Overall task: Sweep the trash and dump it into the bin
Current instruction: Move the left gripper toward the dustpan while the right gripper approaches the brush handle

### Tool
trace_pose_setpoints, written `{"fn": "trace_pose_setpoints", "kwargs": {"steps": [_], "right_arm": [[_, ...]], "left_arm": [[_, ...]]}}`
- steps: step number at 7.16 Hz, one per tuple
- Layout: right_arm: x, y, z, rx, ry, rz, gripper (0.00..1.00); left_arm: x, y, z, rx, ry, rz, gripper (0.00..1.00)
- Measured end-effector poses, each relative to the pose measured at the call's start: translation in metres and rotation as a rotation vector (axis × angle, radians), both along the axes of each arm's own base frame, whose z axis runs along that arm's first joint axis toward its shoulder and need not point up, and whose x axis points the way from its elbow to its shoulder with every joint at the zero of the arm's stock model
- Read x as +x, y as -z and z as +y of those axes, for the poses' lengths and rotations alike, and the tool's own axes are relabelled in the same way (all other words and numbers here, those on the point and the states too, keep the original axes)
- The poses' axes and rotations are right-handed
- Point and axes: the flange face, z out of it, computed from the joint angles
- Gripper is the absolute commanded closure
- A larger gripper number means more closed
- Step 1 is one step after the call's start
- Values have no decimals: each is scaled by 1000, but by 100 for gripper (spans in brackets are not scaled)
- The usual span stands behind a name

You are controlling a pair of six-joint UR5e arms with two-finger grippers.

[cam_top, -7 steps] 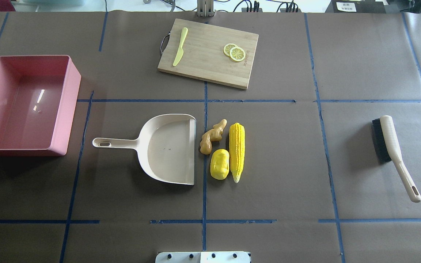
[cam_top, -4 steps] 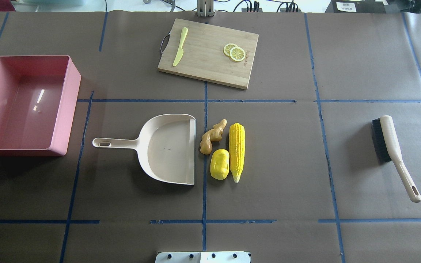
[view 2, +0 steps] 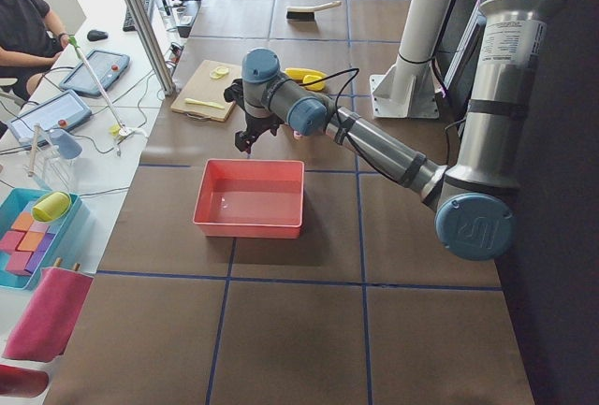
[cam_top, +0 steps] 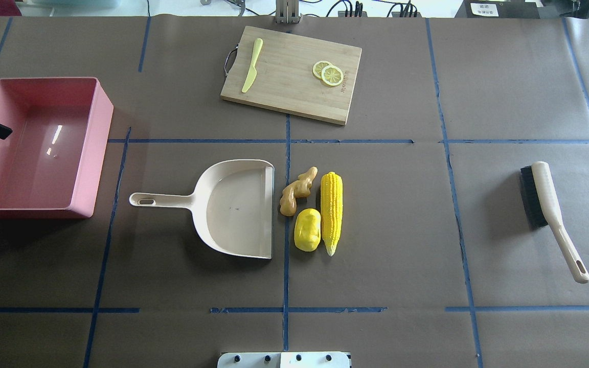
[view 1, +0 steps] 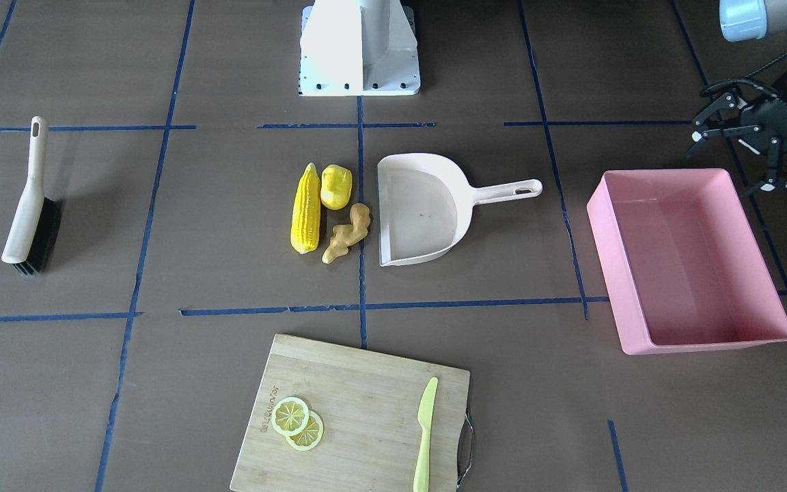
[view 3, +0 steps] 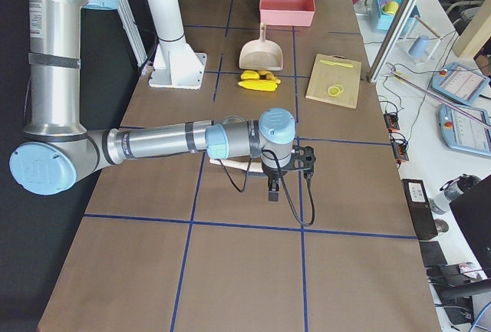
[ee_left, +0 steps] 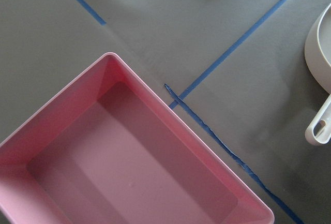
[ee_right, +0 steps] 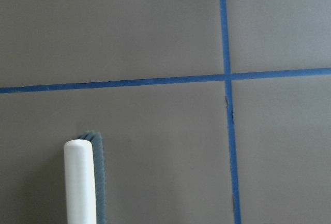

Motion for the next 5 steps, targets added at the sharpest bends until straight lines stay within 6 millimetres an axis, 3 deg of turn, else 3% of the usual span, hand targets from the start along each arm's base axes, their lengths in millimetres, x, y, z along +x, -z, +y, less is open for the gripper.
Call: {"fn": "trace_pose_setpoints", "kwargs": {"steps": [2, 5], "right_arm": [[-60, 30, 32, 2, 30, -25, 0], [-145, 36, 70, 12, 65, -34, 0]], "left_arm": [[23, 11, 3, -4, -29, 10, 0], [29, 16, 2, 2, -37, 14, 0]]}}
